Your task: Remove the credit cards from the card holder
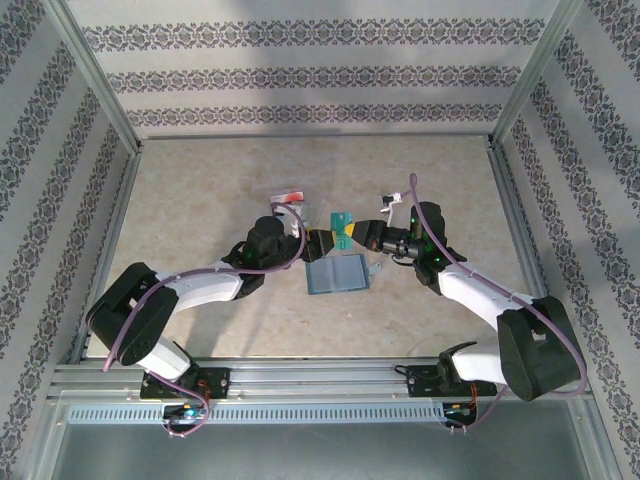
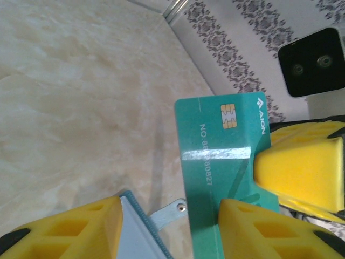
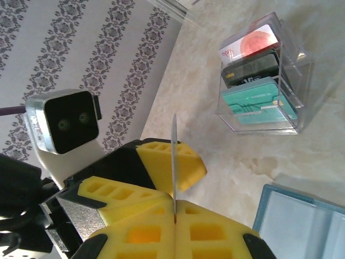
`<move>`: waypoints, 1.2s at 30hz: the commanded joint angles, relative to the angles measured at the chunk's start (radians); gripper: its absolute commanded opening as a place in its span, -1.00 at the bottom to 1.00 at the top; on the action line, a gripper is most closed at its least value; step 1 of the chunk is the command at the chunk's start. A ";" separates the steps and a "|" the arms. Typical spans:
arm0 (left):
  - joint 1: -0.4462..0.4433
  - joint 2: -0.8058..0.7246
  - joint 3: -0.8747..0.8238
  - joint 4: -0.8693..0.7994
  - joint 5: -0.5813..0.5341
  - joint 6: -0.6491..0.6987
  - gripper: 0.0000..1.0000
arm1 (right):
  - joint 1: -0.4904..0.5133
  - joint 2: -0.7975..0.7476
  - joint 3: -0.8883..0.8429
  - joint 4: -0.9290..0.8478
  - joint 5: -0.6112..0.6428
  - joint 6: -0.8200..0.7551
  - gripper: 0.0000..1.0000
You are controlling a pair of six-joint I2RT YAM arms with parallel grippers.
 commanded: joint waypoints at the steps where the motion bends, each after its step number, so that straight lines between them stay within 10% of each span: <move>1: 0.010 0.021 -0.004 0.140 0.080 -0.056 -0.05 | 0.016 -0.001 -0.008 0.113 -0.046 0.054 -1.00; 11: 0.025 0.101 -0.011 0.331 0.167 -0.153 -0.27 | 0.018 0.038 -0.004 0.214 -0.079 0.114 -1.00; 17: 0.030 0.105 -0.010 0.371 0.200 -0.171 -0.80 | 0.017 0.048 -0.004 0.225 -0.089 0.110 -0.97; 24: 0.036 0.092 0.000 0.363 0.269 -0.145 -1.00 | -0.003 0.044 -0.015 0.191 -0.093 0.073 -0.34; 29: 0.045 -0.011 0.031 0.081 0.282 0.030 -1.00 | -0.052 -0.009 -0.036 0.107 -0.117 -0.008 0.16; 36: 0.047 -0.173 0.171 -0.536 0.303 0.505 -1.00 | -0.085 -0.162 -0.020 -0.163 -0.108 -0.204 0.34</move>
